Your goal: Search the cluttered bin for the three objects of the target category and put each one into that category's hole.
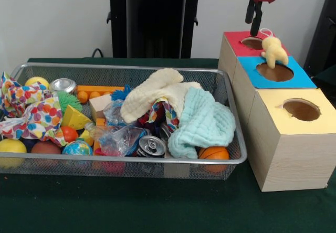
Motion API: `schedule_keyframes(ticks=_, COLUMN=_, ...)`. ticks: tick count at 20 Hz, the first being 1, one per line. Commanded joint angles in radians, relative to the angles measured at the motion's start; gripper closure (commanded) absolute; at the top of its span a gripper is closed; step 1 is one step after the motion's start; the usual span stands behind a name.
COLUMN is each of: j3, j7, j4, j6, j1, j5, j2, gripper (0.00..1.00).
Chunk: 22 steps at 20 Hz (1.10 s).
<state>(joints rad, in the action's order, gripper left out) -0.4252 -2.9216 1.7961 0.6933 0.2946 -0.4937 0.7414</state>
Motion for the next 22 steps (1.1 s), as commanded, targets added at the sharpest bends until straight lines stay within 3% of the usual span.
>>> schedule_keyframes(ticks=1, j3=0.039, j7=-0.144, j4=-0.157, j6=0.077, j1=-0.043, j5=0.025, j2=-0.089, gripper=0.00)
schedule_keyframes(ticks=11, j3=0.027, j7=-0.254, j4=-0.306, j6=0.146, j1=-0.002, j5=0.001, j2=-0.188, gripper=0.00)
schedule_keyframes(ticks=22, j3=0.024, j7=-0.295, j4=-0.271, j6=0.119, j1=0.050, j5=-0.037, j2=-0.206, gripper=0.00)
